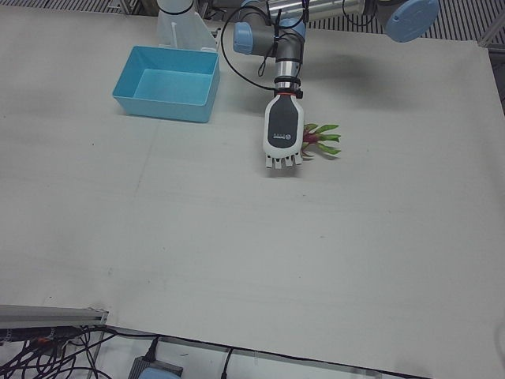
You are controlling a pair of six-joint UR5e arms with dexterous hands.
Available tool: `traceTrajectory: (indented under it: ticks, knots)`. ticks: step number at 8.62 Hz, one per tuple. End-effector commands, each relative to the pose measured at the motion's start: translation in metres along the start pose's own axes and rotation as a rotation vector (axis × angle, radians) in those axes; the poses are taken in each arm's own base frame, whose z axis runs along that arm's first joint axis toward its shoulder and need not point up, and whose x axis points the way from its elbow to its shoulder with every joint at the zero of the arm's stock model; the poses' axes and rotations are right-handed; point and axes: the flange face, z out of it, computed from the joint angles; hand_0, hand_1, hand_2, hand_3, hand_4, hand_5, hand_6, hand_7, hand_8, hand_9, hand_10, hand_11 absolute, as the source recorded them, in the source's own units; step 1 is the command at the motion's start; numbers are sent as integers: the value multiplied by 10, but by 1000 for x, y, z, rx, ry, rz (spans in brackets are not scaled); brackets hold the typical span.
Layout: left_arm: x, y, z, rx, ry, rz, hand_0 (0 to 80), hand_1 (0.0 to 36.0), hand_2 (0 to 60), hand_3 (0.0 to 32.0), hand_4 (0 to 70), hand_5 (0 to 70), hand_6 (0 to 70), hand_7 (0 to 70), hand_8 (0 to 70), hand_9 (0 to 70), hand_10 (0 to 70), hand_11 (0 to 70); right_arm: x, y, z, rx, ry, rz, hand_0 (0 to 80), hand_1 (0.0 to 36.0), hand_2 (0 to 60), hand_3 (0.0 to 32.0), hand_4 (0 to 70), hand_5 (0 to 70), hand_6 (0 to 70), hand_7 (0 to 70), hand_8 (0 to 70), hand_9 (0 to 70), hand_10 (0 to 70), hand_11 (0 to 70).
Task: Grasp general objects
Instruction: 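Close the left hand fingers around the dragon fruit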
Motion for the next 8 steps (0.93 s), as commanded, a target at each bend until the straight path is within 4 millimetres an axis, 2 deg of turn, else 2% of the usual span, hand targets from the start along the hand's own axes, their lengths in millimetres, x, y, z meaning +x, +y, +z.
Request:
traceTrajectory:
  ticks: [1,2,3,5,6,8]
  knots:
    - [69,17,-21,-21,15,-58,800,360,600,0,180,700,569,700,700,700,700,700,0,0,0,0,-1,0,0,0,0,0,0,0,0,0,0,0,0,0]
    - [83,13,-29,-33,34,-82,800,360,600,20,183,700,579,700,700,700,700,700,0,0,0,0,-1,0,0,0,0,0,0,0,0,0,0,0,0,0]
    - [89,10,-34,-47,50,-102,800,360,600,96,167,700,574,700,700,700,700,700,0,0,0,0,-2,0,0,0,0,0,0,0,0,0,0,0,0,0]
    - [108,-6,-45,-94,104,-181,800,360,600,116,125,700,548,700,700,700,700,700,0,0,0,0,1,0,0,0,0,0,0,0,0,0,0,0,0,0]
    - [125,-8,-49,-161,153,-245,800,360,600,132,106,700,546,700,700,700,700,700,0,0,0,0,-2,0,0,0,0,0,0,0,0,0,0,0,0,0]
    - [161,-3,-31,-427,290,-317,800,360,600,164,88,700,553,700,700,700,700,700,0,0,0,0,1,-2,0,0,0,0,0,0,0,0,0,0,0,0]
